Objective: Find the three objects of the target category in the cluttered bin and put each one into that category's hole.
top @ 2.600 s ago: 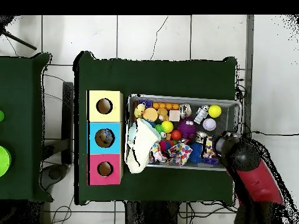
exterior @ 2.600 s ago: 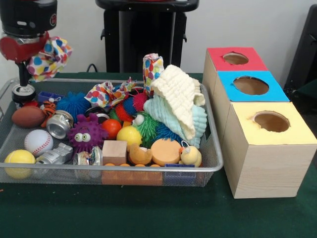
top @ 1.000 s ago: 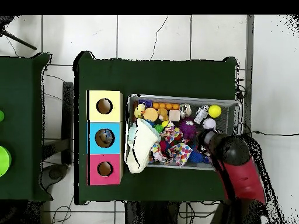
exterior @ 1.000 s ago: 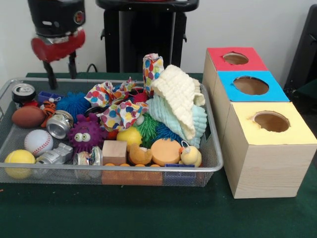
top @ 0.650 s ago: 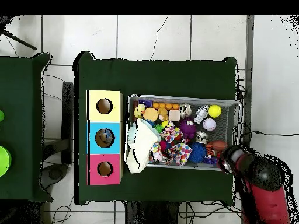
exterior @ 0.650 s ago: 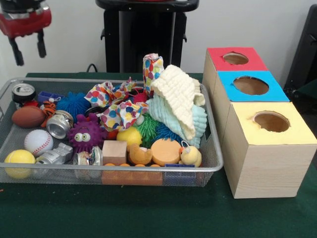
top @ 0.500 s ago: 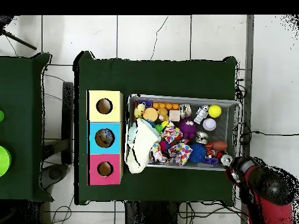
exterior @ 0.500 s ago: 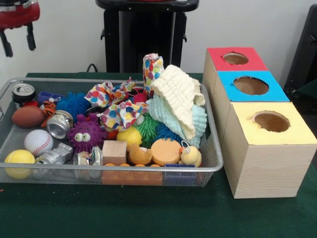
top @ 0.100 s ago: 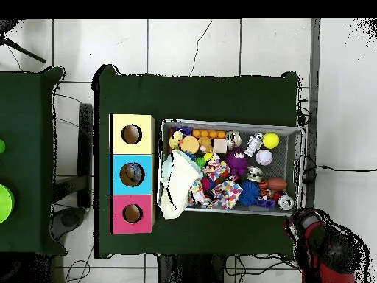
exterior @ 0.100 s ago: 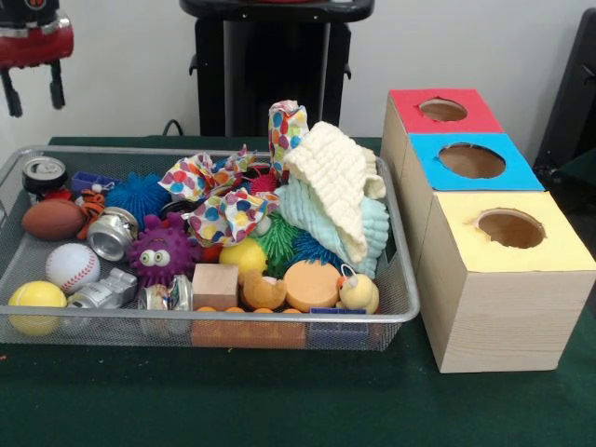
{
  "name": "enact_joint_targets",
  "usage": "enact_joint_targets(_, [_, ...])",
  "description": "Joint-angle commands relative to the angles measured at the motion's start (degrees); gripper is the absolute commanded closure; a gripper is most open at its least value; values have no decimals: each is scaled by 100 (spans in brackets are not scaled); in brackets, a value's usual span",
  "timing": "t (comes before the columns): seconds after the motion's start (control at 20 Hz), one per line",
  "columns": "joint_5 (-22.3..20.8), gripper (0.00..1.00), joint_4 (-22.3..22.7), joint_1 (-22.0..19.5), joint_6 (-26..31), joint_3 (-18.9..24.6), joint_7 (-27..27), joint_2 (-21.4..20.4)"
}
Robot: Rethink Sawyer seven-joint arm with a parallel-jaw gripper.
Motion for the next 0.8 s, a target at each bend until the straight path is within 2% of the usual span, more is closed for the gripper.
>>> enact_joint_targets(0.05, [-510, 0, 1174, -658, -551, 2215, 646, 96])
enact_joint_targets(0.2, [-876, 0, 1141, -923, -764, 2337, 694, 292])
enact_joint_targets(0.4, [-1242, 0, 981, -1021, -869, 2155, 529, 475])
enact_joint_targets(0.65, [-1352, 0, 579, -731, -213, 1253, 57, 372])
enact_joint_targets(0.8, [-1509, 0, 248, -678, 146, 902, -215, 375])
